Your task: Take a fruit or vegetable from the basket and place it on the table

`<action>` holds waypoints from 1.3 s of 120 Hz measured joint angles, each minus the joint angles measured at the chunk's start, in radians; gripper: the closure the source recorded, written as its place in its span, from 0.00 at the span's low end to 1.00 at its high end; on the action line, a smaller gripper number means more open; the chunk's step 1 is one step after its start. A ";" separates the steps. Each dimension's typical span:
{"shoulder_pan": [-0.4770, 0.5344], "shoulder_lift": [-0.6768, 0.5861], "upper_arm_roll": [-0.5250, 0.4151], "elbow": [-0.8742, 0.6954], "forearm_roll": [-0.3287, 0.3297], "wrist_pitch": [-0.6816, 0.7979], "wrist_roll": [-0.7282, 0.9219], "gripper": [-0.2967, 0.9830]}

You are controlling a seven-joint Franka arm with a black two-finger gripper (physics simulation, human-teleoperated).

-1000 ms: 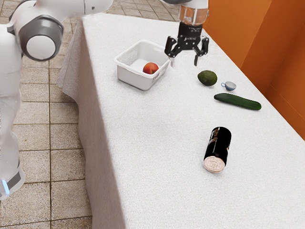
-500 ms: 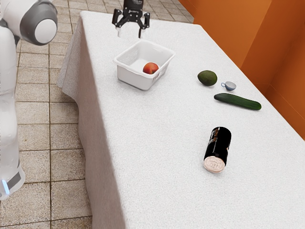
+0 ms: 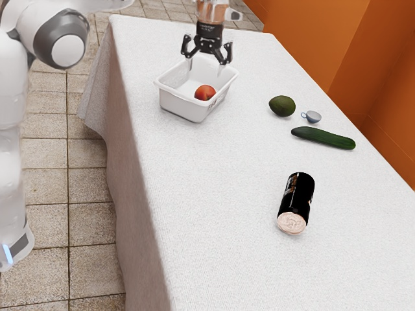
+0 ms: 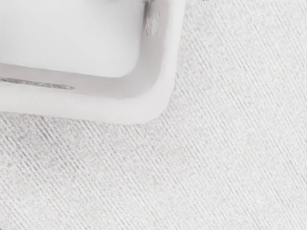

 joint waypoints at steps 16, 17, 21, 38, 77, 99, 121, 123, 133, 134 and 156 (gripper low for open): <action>-0.041 -0.064 0.016 -0.093 0.030 0.170 0.294 0.23; -0.042 -0.067 0.017 -0.094 0.031 0.177 0.313 0.23; -0.046 -0.074 0.021 -0.098 0.035 0.204 0.384 0.23; -0.061 -0.105 0.066 -0.125 0.045 0.271 0.656 0.23; -0.060 -0.348 0.124 -0.385 0.103 0.296 1.115 0.23; -0.047 -0.283 0.126 -0.402 0.132 0.347 1.312 0.23; 0.066 -0.243 0.132 -0.389 0.141 0.374 1.478 0.23; 0.072 -0.241 0.132 -0.387 0.141 0.375 1.492 0.23; 0.098 -0.162 0.127 -0.298 0.141 0.381 1.554 0.24; 0.100 -0.152 0.125 -0.288 0.140 0.382 1.559 0.24; 0.073 -0.084 0.114 -0.231 0.117 0.403 1.666 0.24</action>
